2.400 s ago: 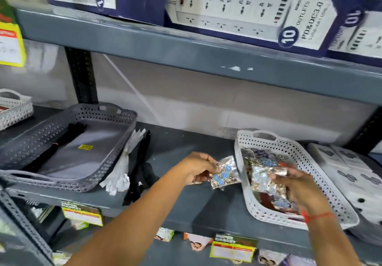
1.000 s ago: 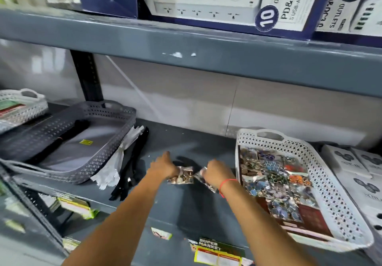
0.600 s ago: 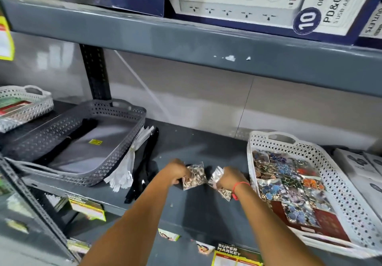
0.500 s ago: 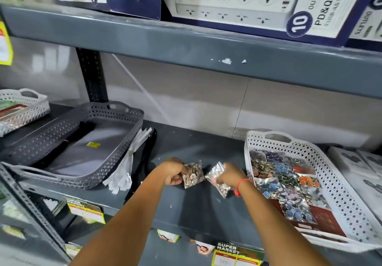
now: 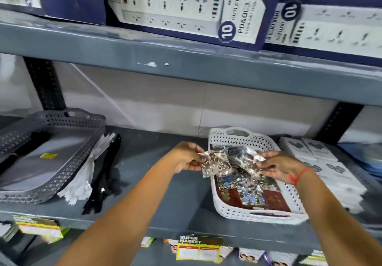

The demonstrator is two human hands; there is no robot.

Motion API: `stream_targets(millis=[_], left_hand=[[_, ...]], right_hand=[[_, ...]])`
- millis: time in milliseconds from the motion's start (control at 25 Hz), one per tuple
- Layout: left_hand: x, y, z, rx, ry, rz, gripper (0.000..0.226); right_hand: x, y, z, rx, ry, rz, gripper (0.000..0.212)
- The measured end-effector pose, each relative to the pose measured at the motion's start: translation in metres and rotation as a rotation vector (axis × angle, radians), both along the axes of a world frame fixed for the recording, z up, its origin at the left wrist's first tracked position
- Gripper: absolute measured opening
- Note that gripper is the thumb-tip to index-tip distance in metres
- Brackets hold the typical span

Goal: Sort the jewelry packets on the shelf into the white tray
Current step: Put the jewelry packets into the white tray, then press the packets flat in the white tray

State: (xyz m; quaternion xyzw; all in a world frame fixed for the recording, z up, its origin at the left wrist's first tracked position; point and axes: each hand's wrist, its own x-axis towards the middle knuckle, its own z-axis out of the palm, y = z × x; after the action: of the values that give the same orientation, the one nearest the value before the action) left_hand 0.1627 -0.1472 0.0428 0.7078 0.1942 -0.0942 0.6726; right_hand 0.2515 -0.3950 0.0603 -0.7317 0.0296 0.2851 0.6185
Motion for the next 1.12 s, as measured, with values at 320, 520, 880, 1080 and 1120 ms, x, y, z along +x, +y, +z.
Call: stream_targets(millis=[320, 520, 880, 1080, 1120], left_hand=[[0.037, -0.082, -0.016, 0.444, 0.147, -0.115, 0.047], [0.044, -0.102, -0.025, 0.906, 0.17, -0.205, 0.045], [0.037, -0.117, -0.029, 1.518, 0.11, -0.409, 0.05], [0.016, -0.038, 0.009, 1.353, 0.02, -0.065, 0.039], [0.004, -0.01, 0.011, 1.307, 0.025, 0.019, 0.035]], right_hand=[[0.027, -0.067, -0.051, -0.639, -0.057, 0.177, 0.034], [0.034, -0.053, -0.066, -0.876, -0.281, 0.289, 0.025], [0.017, -0.039, -0.053, -1.281, -0.757, 0.373, 0.044], [0.002, 0.006, -0.012, -1.117, -0.872, 0.25, 0.033], [-0.005, 0.023, -0.007, -1.072, -0.886, 0.253, 0.032]])
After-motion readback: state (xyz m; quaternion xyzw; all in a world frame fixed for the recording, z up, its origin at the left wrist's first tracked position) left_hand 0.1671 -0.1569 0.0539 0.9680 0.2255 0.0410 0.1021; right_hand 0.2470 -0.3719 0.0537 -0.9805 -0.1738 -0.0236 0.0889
